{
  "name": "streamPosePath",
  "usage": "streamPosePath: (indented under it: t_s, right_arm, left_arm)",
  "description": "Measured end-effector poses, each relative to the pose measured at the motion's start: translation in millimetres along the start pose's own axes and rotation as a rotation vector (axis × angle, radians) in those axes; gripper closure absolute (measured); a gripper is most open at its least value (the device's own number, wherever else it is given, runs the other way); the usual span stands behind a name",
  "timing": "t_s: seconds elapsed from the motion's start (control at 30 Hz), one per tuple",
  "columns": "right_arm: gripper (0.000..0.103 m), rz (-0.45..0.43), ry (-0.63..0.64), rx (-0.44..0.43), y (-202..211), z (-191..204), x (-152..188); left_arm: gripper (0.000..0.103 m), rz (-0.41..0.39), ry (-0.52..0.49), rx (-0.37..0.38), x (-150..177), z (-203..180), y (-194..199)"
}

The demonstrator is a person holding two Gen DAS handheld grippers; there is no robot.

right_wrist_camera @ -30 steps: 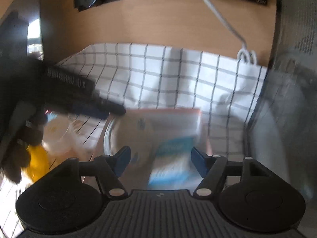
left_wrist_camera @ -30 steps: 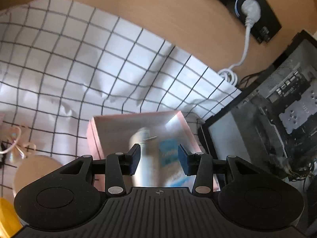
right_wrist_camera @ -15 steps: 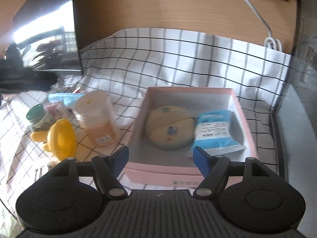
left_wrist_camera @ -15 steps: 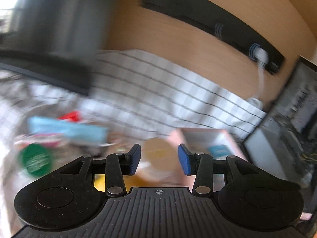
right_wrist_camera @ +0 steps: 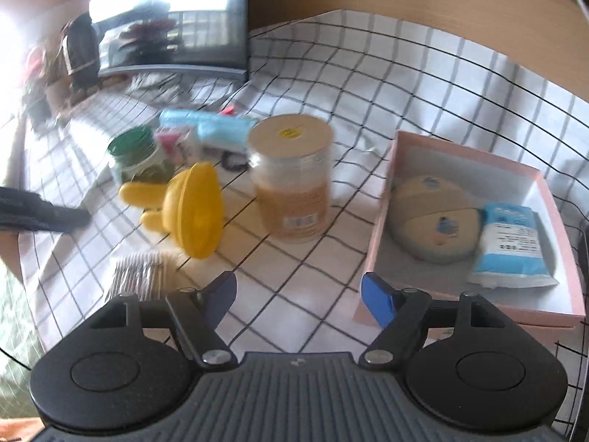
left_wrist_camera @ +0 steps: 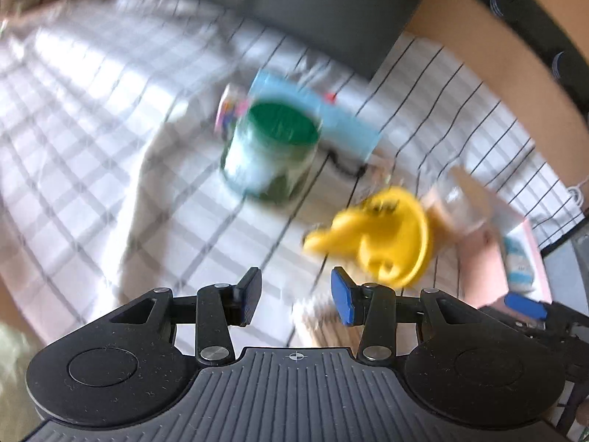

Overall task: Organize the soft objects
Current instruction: 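Grasp the cotton swab pack with the left tool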

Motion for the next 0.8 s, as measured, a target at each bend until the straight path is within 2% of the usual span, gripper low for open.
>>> streamPosePath:
  t_s: [0.13, 0.27, 0.33, 0.43, 0.53, 0.63, 0.8]
  right_arm:
    - [0.028, 0.025, 0.033, -0.004, -5, 12, 10]
    - [0.028, 0.029, 0.091, 0.019, -7, 23, 24]
    - [0.028, 0.033, 0.122, 0.040, -7, 27, 30]
    - [0.027, 0.025, 0.156, 0.067, -6, 30, 39]
    - [0.027, 0.022, 0.174, 0.094, -8, 29, 48]
    - [0.027, 0.028, 0.164, 0.103, -9, 24, 55]
    - [0.027, 0.035, 0.103, 0.099, -12, 14, 65]
  left_arm:
    - [0.058, 0.091, 0.016, 0.020, 23, -3, -10]
    - [0.057, 0.099, -0.050, -0.008, 36, -19, -15]
    - [0.057, 0.062, -0.136, -0.050, 40, -33, -17]
    - [0.057, -0.018, -0.347, -0.094, 54, -64, -18]
    - [0.056, -0.032, -0.507, -0.101, 73, -86, -23]
    - [0.056, -0.021, -0.586, -0.137, 87, -92, -33]
    - [0.054, -0.037, -0.629, -0.180, 94, -82, -23]
Point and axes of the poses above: each gripper's, at about its wrist camera, not at the fingertips, and y roughly against the way its jaws point, z to its left, x to its underside, the point moved 6 cm from there along -y, roughly the way its jaws point, and after that the axes turned 12 degrees about y, right-handed, at the moved point
